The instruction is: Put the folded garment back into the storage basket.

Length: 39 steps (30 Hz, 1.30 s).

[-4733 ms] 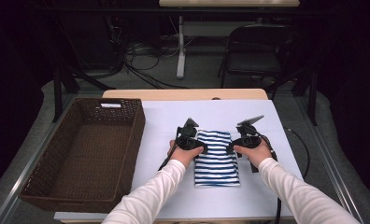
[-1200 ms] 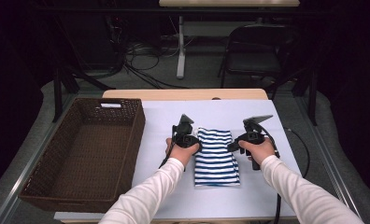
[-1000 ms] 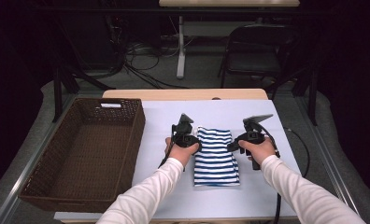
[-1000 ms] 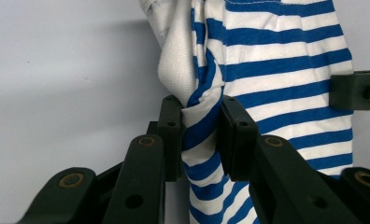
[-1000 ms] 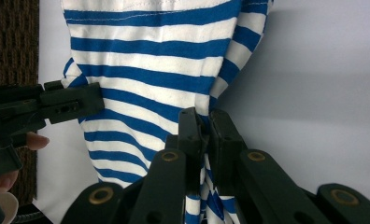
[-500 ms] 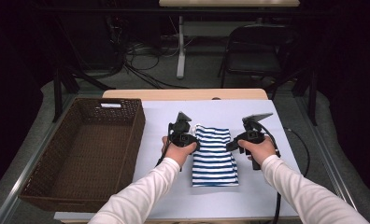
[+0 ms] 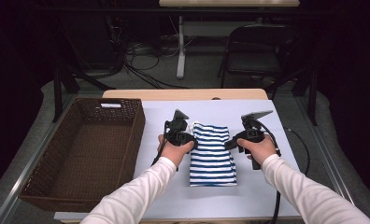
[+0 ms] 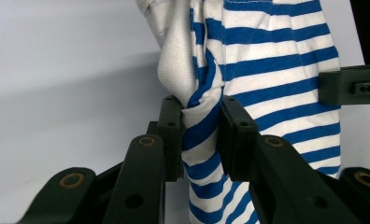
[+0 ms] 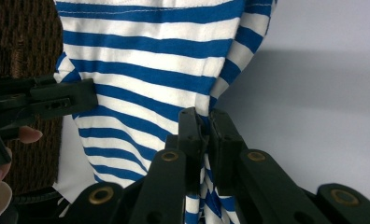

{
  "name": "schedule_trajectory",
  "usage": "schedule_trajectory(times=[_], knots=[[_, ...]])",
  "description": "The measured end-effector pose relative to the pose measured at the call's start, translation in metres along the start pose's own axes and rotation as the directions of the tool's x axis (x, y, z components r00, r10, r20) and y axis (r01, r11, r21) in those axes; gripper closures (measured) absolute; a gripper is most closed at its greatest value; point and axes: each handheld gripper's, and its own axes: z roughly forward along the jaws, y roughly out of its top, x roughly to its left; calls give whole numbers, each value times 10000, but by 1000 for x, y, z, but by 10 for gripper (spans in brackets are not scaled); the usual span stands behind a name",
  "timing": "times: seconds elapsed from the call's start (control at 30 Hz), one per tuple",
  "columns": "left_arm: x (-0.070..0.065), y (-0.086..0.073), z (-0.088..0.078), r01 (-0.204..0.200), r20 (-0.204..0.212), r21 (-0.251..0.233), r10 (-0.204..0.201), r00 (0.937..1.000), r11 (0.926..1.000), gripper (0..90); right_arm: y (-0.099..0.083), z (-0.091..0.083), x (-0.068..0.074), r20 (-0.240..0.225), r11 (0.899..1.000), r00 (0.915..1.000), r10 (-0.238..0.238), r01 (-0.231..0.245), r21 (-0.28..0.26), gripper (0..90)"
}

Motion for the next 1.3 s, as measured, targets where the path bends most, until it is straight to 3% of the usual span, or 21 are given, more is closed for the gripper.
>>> schedule_trajectory(times=[0.67, 1.3], knots=[[-8, -2, -26, -227, 56, -187, 228, 9997, 9996, 738, -4, -18, 18, -363, 9993, 9988, -322, 316, -175, 851], [-9, -15, -57, -338, 134, -578, 347, 9993, 9978, 742, -9, -31, 40, -650, 9949, 9928, -1005, 995, -193, 853]])
